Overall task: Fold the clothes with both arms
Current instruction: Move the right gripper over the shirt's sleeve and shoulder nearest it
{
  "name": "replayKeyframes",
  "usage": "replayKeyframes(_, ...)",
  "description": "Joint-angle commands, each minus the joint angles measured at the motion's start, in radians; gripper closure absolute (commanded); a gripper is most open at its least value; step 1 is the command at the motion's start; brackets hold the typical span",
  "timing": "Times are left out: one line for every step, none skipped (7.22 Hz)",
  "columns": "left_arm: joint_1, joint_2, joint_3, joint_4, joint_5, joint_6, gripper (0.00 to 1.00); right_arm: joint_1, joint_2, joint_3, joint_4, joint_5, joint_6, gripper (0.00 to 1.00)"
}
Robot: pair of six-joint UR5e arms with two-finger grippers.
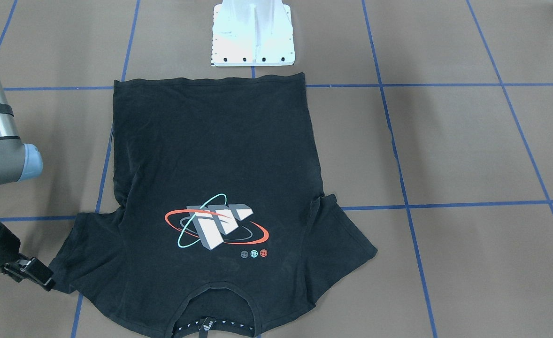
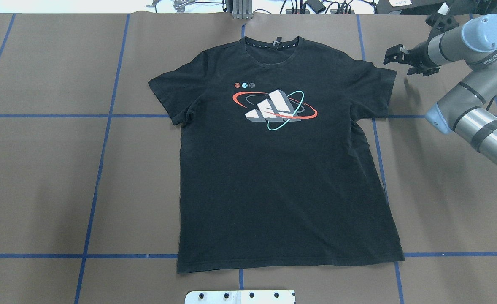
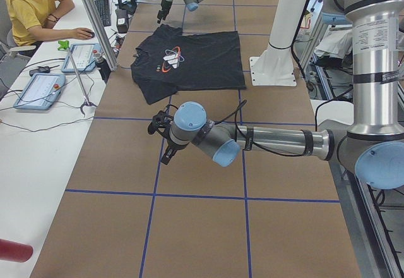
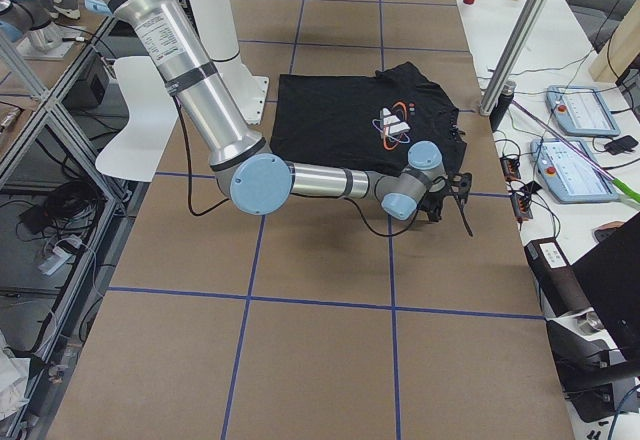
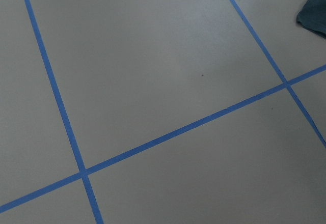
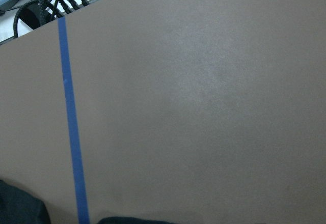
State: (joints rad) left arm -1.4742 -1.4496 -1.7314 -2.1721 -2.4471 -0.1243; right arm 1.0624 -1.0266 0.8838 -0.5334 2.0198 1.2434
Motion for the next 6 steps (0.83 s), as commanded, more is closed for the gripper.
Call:
replayKeyframes(0.0, 0.0, -0.005, 0.0, -0.001, 0.0, 0.0, -0.004, 0.013, -0.025, 0.001, 0.002, 0.004, 0.15)
replayKeyframes(0.0, 0.0, -0.005, 0.0, 0.0, 0.0, 0.0, -0.01, 0.011, -0.029, 0.0, 0.002, 0.001, 0.16)
replayKeyframes(0.0, 0.0, -0.004, 0.0, 0.0, 0.0, 0.0, -0.016, 0.016, -0.041, 0.0, 0.0, 0.001, 0.17)
replayKeyframes(0.0, 0.0, -0.005, 0.0, -0.001, 0.0, 0.0, -0.019, 0.016, -0.042, 0.0, 0.0, -0.001, 0.2)
replayKeyframes(0.0, 0.0, -0.005, 0.0, 0.0, 0.0, 0.0, -0.021, 0.016, -0.043, 0.0, 0.0, -0.001, 0.41)
replayKeyframes(0.0, 0.0, -0.004, 0.0, 0.0, 0.0, 0.0, -0.019, 0.016, -0.043, 0.0, 0.0, 0.001, 0.88)
